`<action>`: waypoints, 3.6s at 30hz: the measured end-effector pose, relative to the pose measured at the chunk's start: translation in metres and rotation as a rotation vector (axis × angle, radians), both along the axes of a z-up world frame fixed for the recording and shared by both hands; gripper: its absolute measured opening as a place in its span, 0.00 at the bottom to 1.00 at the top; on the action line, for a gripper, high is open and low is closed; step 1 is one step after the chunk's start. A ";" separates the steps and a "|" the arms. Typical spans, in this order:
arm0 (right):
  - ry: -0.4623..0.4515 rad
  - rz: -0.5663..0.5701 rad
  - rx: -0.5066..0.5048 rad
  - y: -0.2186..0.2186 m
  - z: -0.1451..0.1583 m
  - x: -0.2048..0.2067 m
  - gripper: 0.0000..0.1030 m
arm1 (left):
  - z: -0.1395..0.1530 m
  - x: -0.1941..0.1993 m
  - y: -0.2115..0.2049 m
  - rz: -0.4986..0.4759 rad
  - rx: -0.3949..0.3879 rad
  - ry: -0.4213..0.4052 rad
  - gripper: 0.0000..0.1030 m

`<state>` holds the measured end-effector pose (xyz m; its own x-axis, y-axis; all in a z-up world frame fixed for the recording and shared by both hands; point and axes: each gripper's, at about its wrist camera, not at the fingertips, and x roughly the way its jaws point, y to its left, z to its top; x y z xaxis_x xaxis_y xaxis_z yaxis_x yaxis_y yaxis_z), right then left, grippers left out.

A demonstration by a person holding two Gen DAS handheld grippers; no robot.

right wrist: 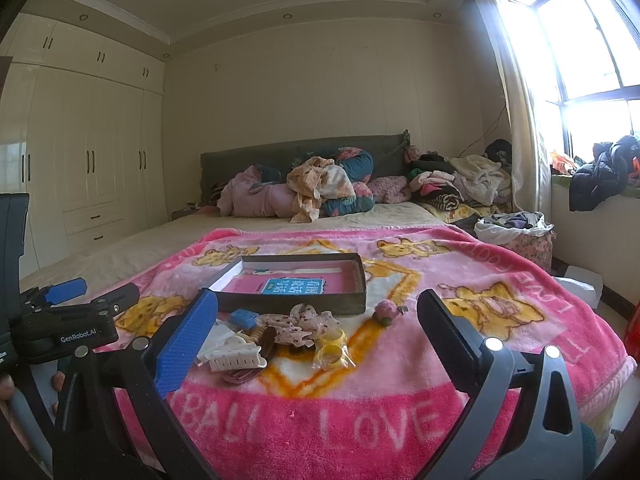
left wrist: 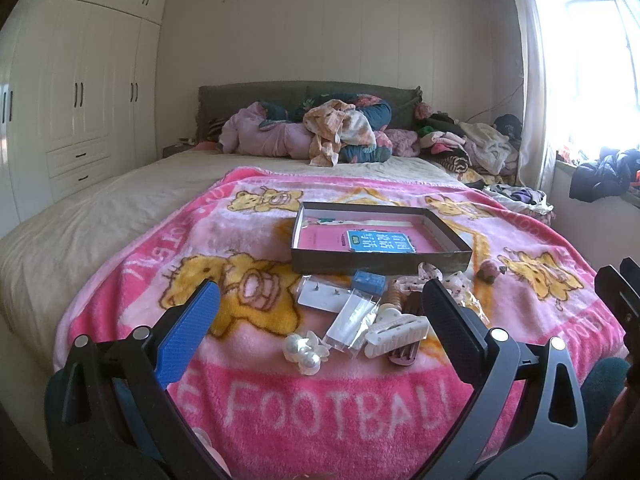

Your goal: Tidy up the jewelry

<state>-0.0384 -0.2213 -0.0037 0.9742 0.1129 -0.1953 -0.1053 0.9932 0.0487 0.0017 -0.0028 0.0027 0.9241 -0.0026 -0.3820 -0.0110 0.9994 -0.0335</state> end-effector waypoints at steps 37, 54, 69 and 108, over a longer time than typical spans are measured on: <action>0.013 -0.010 0.014 -0.003 -0.002 0.006 0.94 | 0.002 0.005 -0.005 -0.013 0.000 0.009 0.90; 0.083 0.097 -0.064 0.015 0.004 0.045 0.94 | -0.015 0.028 0.045 0.045 -0.056 0.097 0.90; 0.299 0.193 -0.141 0.038 -0.032 0.133 0.94 | -0.051 0.063 0.065 -0.133 -0.111 0.272 0.90; 0.405 0.177 0.003 -0.025 -0.023 0.195 0.03 | -0.055 0.155 0.008 -0.360 -0.071 0.374 0.36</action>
<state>0.1569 -0.2459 -0.0262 0.7849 0.2720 -0.5568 -0.2452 0.9615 0.1240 0.1569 0.0056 -0.0528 0.6607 -0.3331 -0.6727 0.3086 0.9374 -0.1611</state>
